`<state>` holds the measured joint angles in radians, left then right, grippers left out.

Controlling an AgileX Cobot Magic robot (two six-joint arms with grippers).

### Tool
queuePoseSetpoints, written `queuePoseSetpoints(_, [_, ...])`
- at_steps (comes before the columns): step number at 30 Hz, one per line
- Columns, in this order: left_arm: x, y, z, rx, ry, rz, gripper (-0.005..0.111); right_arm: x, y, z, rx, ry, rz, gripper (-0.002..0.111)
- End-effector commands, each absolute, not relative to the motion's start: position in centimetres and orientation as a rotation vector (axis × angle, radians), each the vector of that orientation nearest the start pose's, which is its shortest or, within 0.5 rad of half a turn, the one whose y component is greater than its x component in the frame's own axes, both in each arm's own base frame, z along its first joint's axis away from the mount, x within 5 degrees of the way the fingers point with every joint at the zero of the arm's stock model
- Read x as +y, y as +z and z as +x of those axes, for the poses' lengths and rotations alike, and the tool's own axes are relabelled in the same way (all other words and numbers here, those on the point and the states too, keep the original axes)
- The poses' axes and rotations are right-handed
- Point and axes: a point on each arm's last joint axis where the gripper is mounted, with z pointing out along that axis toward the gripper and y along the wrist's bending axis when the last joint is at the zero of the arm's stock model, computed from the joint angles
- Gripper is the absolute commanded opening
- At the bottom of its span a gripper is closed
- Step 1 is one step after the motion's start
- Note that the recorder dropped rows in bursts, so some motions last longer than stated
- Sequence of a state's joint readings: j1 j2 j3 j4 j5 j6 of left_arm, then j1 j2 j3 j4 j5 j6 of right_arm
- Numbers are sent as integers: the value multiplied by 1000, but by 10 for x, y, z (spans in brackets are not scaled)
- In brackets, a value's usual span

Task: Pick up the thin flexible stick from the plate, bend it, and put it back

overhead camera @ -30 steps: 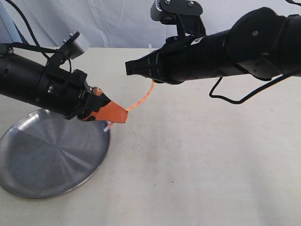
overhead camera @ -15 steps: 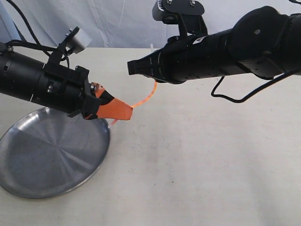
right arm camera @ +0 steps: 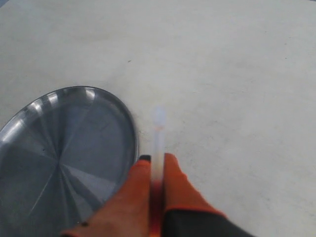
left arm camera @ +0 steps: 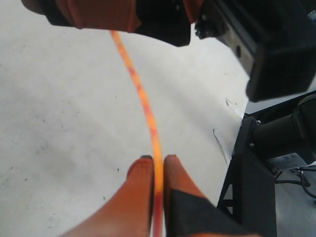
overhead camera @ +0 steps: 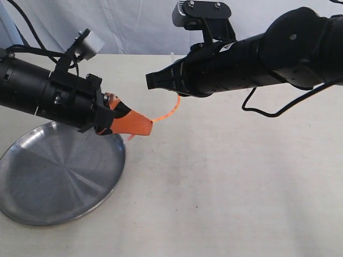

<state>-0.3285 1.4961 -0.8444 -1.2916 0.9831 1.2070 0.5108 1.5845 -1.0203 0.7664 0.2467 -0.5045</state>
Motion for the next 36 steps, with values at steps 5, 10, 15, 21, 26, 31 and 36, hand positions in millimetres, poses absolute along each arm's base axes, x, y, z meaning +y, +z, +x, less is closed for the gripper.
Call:
queuePoseSetpoints(5, [-160,254,239,2174,-1296,776,0,184,254,290,2278,620,-429,0])
queuePoseSetpoints(10, [-160,255,240,2169,-1305,763,0,184,255,290,2307,668,-330,0])
queuePoseSetpoints(15, [-160,255,241,2155,-1293,767,0,185,255,290,2339,735,-207,0])
queuePoseSetpoints(21, [-160,255,242,2157,-1277,750,0,189,259,290,2341,901,22,0])
queuePoseSetpoints(26, [-159,254,244,2160,-1251,739,0,192,262,290,2334,1027,186,0])
queuePoseSetpoints(31, [-158,253,246,2164,-1219,722,0,196,265,288,2335,1146,300,0])
queuePoseSetpoints(36, [-158,253,247,2163,-1206,719,0,199,268,287,2332,1256,390,0])
